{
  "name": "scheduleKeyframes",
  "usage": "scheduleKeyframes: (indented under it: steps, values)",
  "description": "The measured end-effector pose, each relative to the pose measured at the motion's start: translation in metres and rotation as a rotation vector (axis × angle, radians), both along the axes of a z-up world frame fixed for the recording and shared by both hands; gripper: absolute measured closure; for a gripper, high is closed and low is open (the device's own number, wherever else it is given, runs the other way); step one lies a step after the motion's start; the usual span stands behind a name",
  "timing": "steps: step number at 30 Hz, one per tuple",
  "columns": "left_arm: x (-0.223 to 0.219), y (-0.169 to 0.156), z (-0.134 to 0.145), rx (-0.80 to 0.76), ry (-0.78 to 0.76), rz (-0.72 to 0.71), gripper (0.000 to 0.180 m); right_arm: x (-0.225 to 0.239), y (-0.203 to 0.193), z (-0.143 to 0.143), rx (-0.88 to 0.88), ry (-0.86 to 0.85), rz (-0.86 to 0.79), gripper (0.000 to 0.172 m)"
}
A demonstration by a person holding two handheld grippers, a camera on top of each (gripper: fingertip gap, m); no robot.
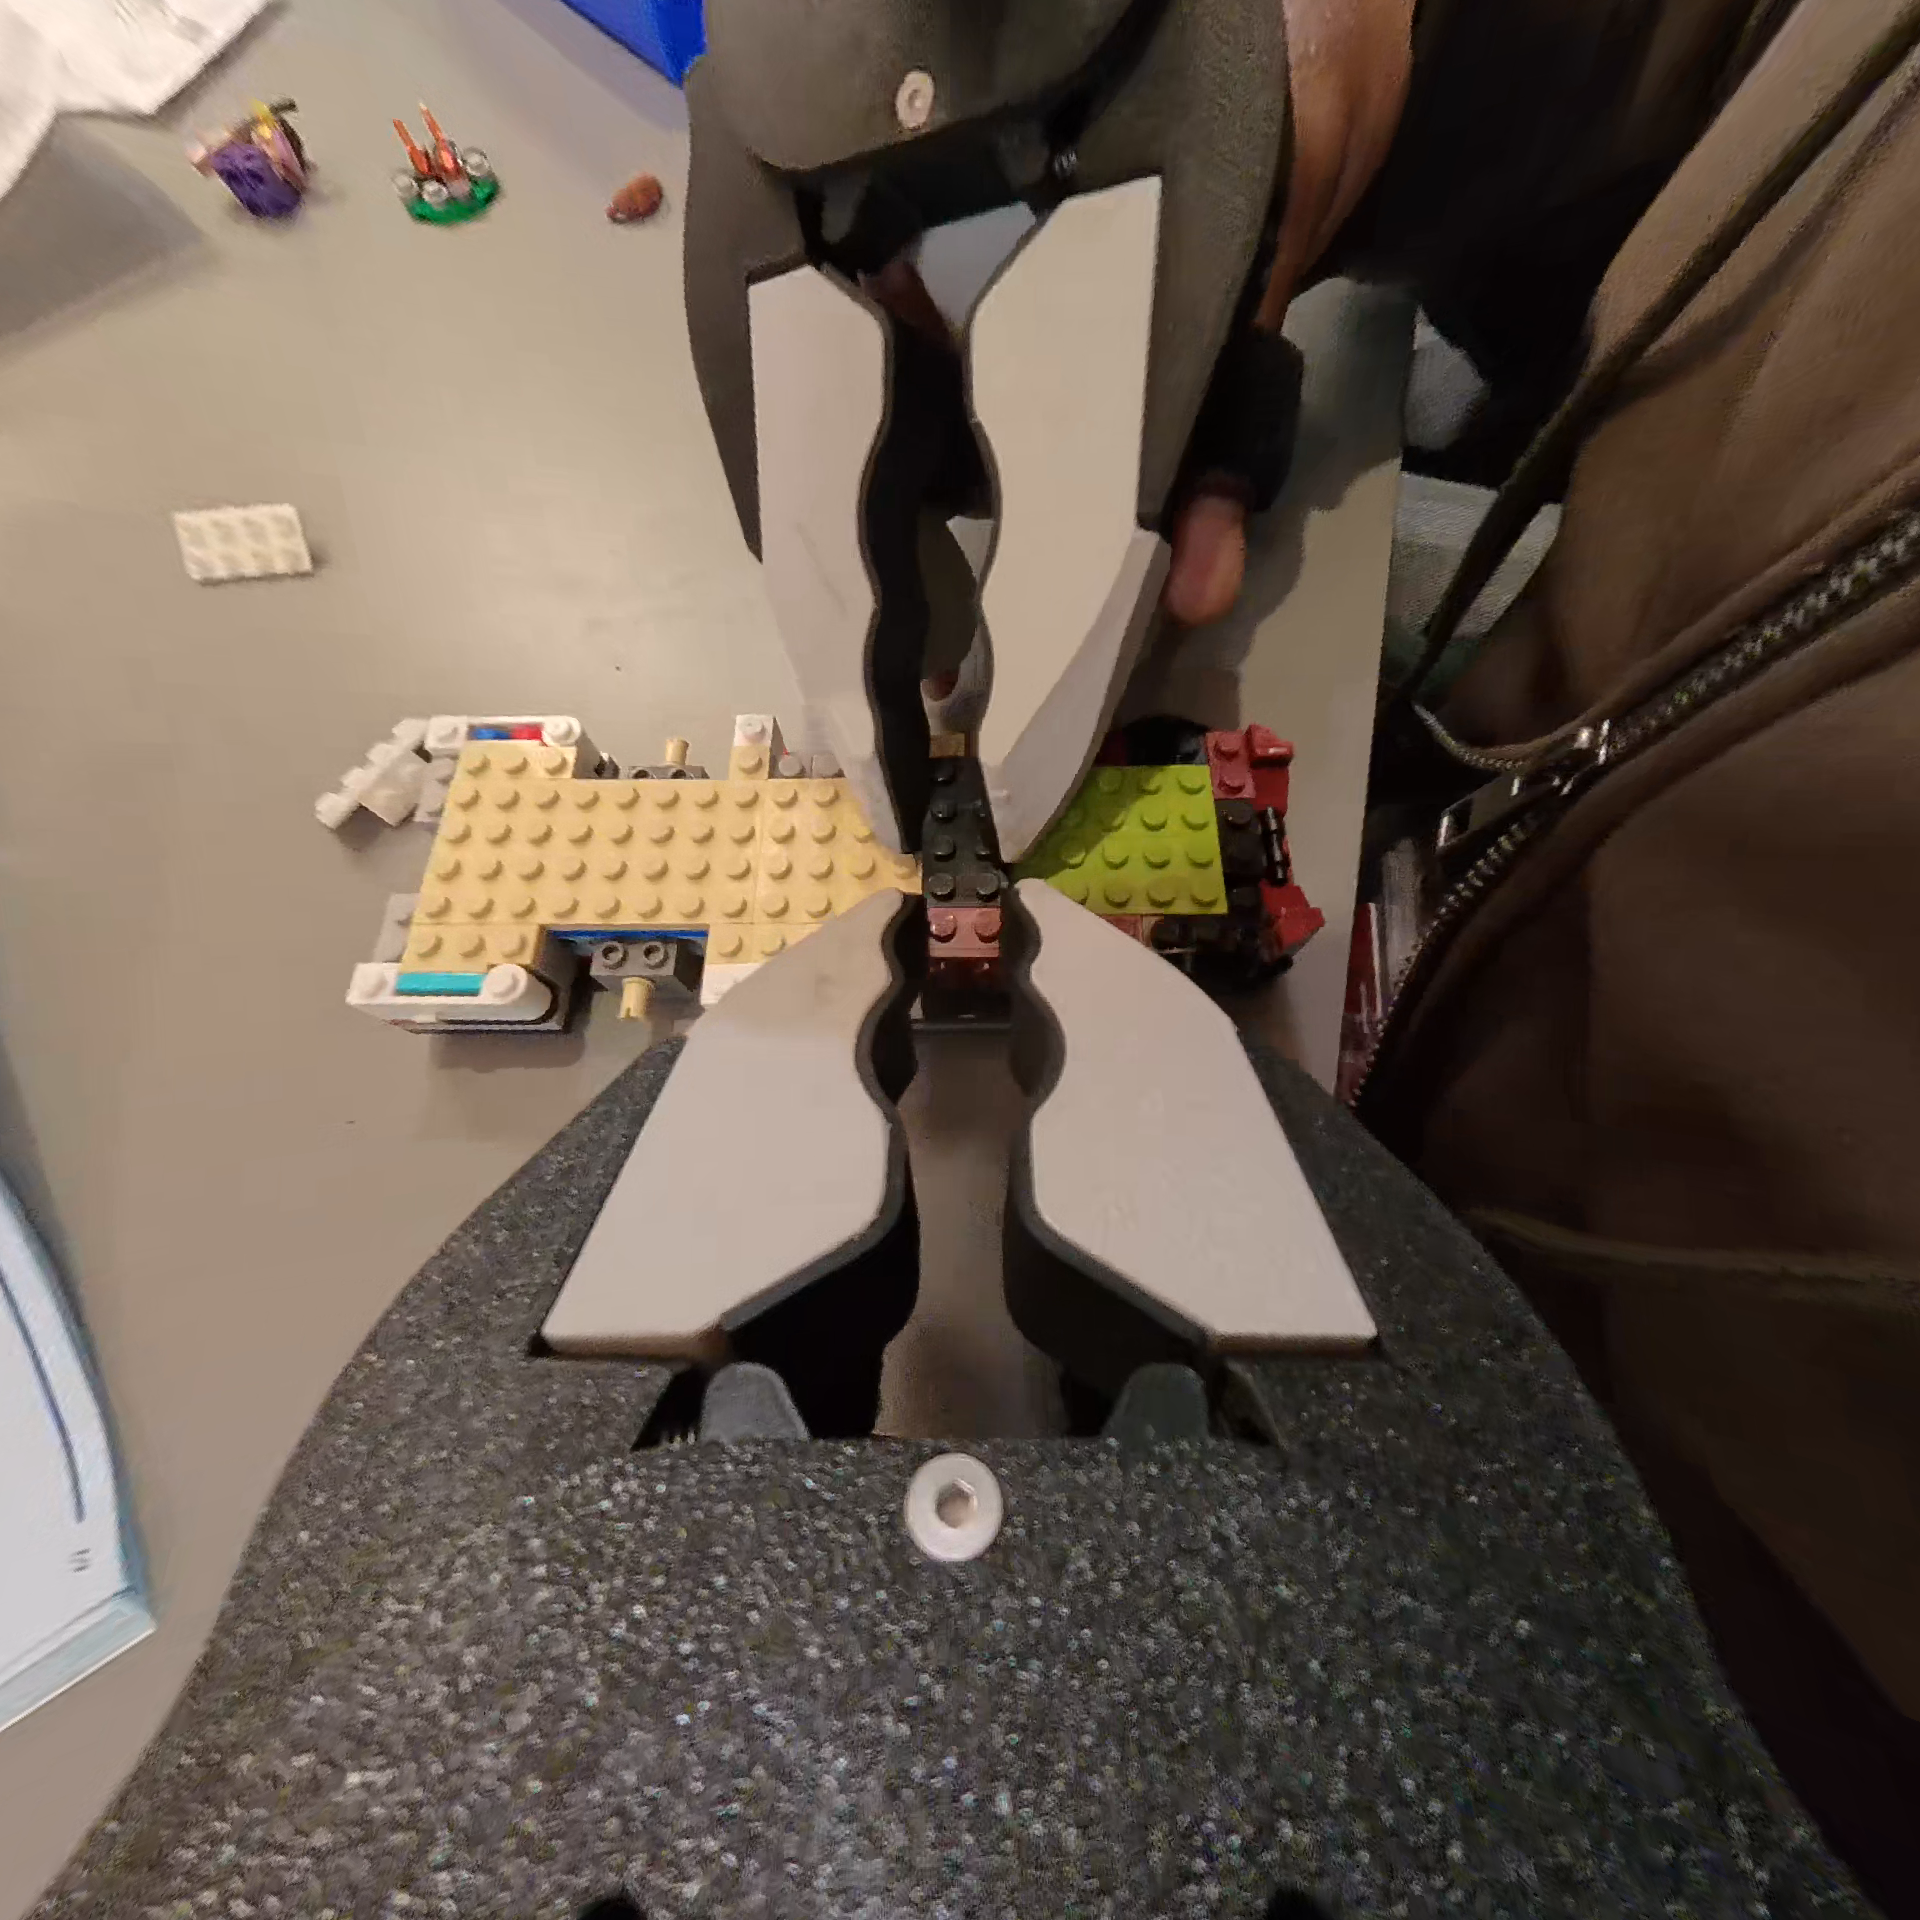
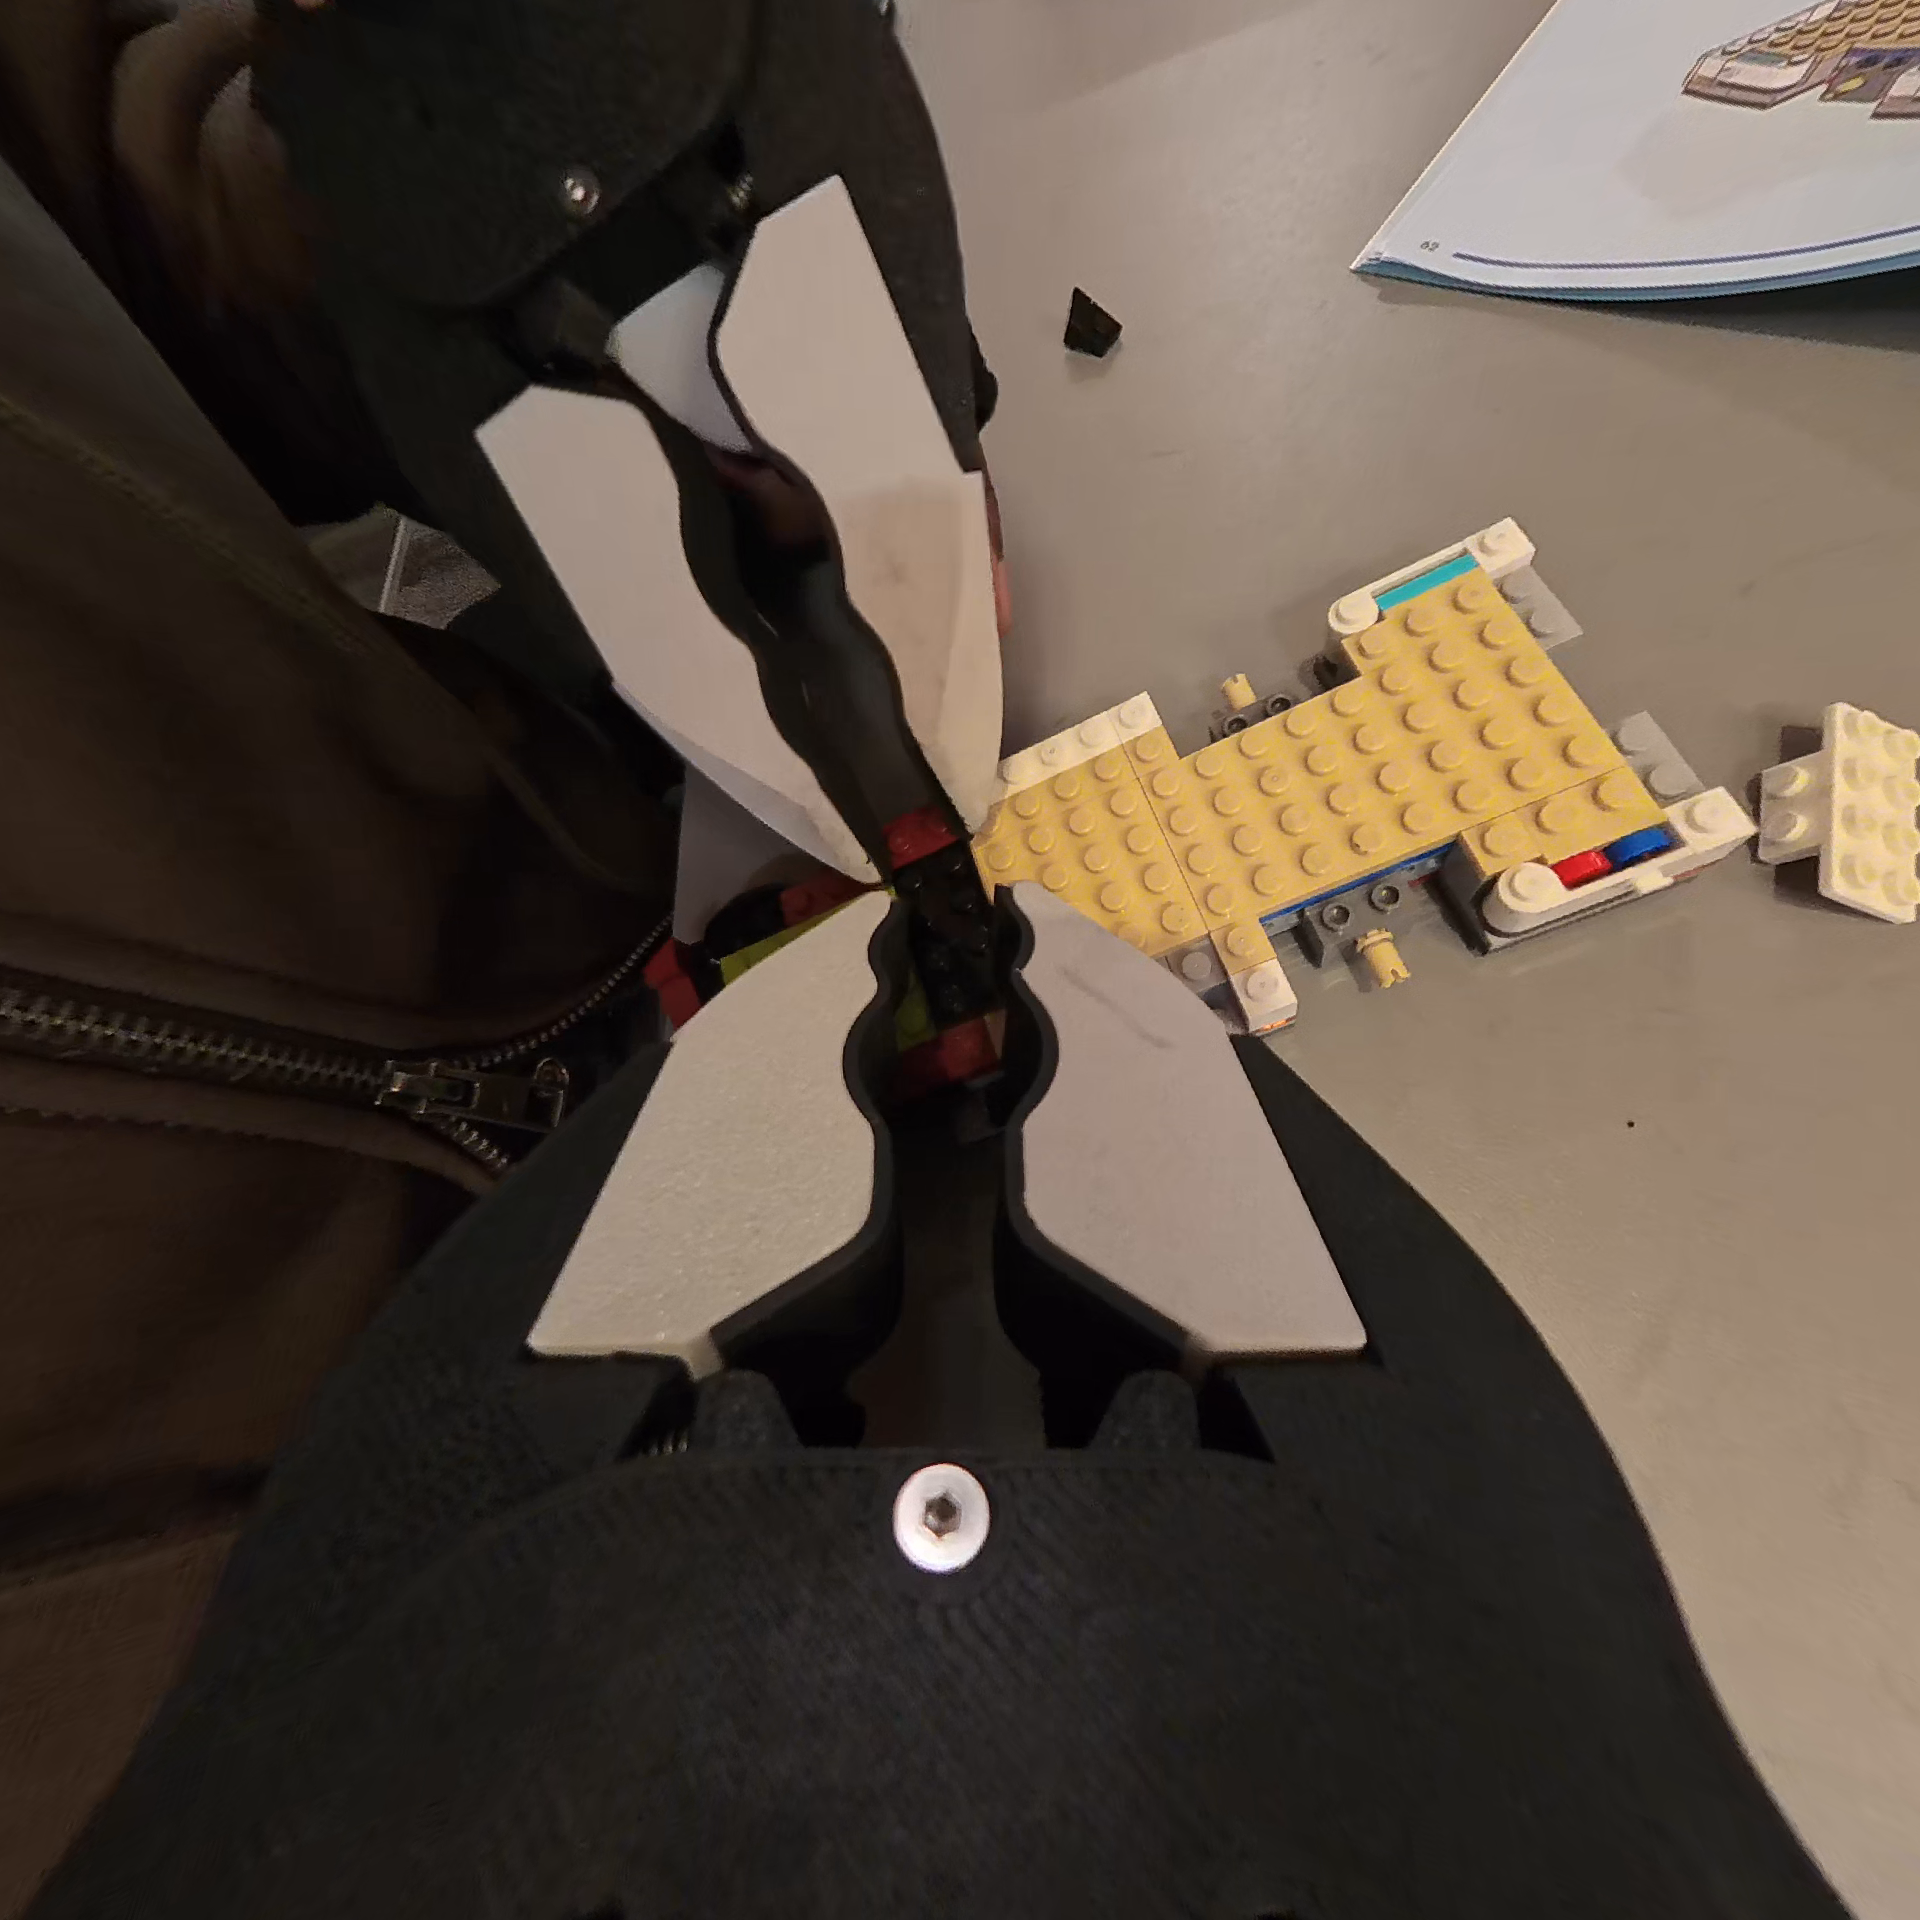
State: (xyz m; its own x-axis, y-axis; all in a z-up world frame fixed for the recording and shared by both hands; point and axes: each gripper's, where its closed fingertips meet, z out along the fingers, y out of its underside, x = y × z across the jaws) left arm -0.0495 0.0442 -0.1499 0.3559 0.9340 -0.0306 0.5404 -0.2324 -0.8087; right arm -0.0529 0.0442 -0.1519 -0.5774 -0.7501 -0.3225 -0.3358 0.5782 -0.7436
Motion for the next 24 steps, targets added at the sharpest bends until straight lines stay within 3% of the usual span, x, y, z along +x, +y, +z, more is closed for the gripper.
scheduleKeyframes:
  steps: [1, 2, 5, 9, 14, 24]
  values:
    - [0.000, -0.001, 0.001, 0.017, -0.003, 0.002, 0.166, 0.001, 0.002, 0.000, 0.009, -0.005, 0.013, 0.154]
    - [-0.002, -0.010, 0.004, 0.009, 0.022, 0.052, 0.180, 0.001, 0.004, 0.000, 0.018, -0.009, 0.023, 0.154]
    - [0.003, -0.011, 0.022, 0.167, 0.084, 0.023, 0.180, -0.008, -0.002, 0.000, -0.005, 0.011, -0.021, 0.155]
    - [0.003, -0.015, 0.019, 0.131, 0.068, 0.035, 0.180, -0.012, -0.002, 0.000, -0.006, 0.007, -0.022, 0.155]
    - [-0.002, -0.008, 0.008, 0.100, 0.020, 0.001, 0.163, -0.012, -0.002, 0.001, -0.001, -0.004, -0.021, 0.155]
    - [-0.006, -0.006, 0.000, 0.080, -0.035, -0.032, 0.161, -0.012, -0.002, 0.001, 0.002, -0.010, -0.017, 0.155]
